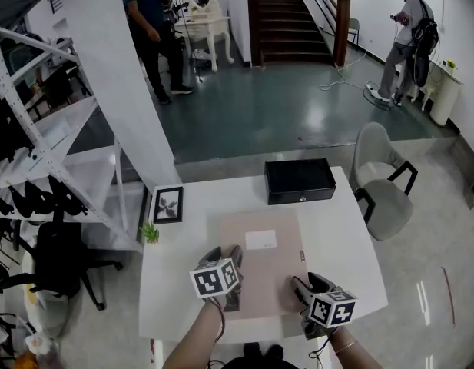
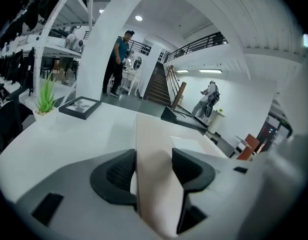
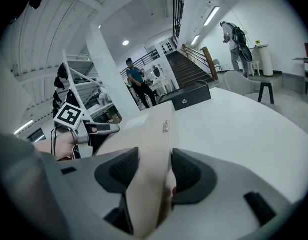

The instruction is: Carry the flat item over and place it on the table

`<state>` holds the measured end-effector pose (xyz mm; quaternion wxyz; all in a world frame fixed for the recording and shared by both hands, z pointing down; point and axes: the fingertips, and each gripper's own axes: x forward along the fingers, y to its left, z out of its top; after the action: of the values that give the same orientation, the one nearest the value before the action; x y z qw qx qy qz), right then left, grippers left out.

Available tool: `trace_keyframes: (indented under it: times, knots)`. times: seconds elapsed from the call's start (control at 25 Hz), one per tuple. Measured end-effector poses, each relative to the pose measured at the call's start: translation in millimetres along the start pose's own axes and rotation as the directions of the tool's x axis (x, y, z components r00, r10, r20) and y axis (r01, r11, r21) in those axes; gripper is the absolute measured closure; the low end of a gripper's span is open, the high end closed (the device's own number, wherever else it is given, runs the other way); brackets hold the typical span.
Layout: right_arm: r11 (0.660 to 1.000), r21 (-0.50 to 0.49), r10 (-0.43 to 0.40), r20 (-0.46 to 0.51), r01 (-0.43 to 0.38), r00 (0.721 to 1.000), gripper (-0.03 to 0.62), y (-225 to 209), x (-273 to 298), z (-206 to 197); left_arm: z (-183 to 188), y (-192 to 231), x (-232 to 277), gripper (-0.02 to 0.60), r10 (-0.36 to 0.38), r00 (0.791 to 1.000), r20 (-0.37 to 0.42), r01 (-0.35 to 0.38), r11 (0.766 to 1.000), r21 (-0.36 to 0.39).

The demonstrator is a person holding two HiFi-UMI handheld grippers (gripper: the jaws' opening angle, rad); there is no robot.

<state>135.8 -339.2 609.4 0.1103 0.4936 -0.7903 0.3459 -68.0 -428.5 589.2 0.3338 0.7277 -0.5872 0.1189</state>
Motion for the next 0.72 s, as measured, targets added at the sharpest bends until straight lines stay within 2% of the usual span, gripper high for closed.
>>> trace_keyframes:
  times: [0.28,0.72]
  knots:
    - [1.000,0.003,0.002,-0.008,-0.002,1.000,0.384,-1.4,4.6,0.4,-6.7,6.4,8.4,0.348,0.017,0.999,-0.044,-0.018,1.000,-0.020]
    - [1.000,0.001,0.002,-0.023,-0.002,1.000,0.384,-2.5,7.4,0.9,-8.1,8.7,12.1,0.348,0.037,0.997,-0.062,-0.037,0.999,-0.010]
